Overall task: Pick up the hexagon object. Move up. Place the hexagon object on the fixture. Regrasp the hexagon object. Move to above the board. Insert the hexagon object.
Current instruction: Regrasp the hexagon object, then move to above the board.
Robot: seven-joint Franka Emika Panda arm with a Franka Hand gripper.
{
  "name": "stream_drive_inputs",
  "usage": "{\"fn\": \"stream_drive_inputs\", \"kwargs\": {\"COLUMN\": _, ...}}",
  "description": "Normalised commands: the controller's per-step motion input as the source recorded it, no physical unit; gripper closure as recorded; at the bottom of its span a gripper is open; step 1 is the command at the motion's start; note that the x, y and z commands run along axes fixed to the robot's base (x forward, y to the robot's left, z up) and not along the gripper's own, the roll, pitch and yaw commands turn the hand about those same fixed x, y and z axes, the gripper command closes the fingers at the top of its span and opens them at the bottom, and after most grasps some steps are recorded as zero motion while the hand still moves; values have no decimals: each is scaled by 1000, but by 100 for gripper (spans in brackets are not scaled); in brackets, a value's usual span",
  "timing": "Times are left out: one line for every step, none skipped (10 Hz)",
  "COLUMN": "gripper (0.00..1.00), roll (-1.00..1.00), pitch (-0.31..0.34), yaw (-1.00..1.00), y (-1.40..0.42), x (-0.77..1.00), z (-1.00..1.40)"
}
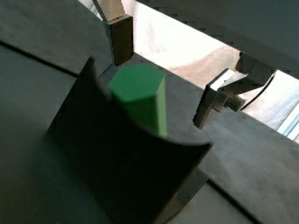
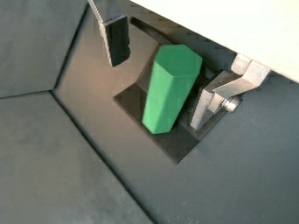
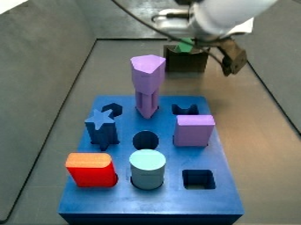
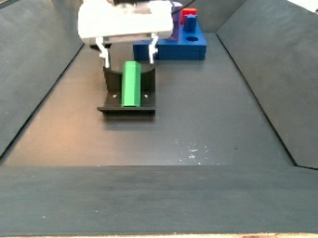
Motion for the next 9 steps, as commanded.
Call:
{"fn": "stream_drive_inputs", "kwargs": {"gripper": 0, "roll": 62, "pitch": -23, "yaw": 27, "y": 6, "x": 85, "z": -562}}
{"fn": "stream_drive_inputs", "kwargs": {"gripper": 0, "roll": 61, "pitch": -22, "yaw": 29, "y": 5, "x": 81, "z": -474}}
{"fn": "stream_drive_inputs", "kwargs": {"gripper": 0, "roll": 62, "pitch": -23, "yaw": 30, "y": 3, "x": 79, "z": -302}}
{"fn": "stream_drive_inputs", "kwargs": {"gripper": 0, "roll": 55, "pitch": -10, "yaw": 33, "y": -3, "x": 54, "z": -201}}
{"fn": "stream_drive_inputs", "kwargs": {"gripper": 0, "roll": 60, "pitch": -16, "yaw": 24, "y": -8, "x": 26, "z": -171}}
{"fn": "stream_drive_inputs", "kwargs": {"gripper": 0, "roll": 60, "pitch": -15, "yaw": 24, "y": -6, "x": 27, "z": -171}}
{"fn": "stream_drive_inputs", "kwargs": {"gripper": 0, "roll": 60, "pitch": -15, "yaw": 24, "y": -6, "x": 27, "z": -171}}
{"fn": "stream_drive_inputs", "kwargs": {"gripper": 100, "roll": 0, "pitch": 0, "yaw": 0, "y": 0, "x": 0, "z": 0}}
{"fn": "stream_drive_inputs", "kwargs": {"gripper": 100, "roll": -59, "pitch": -103, "yaw": 22, "y": -214, "x": -214, "z": 1000}}
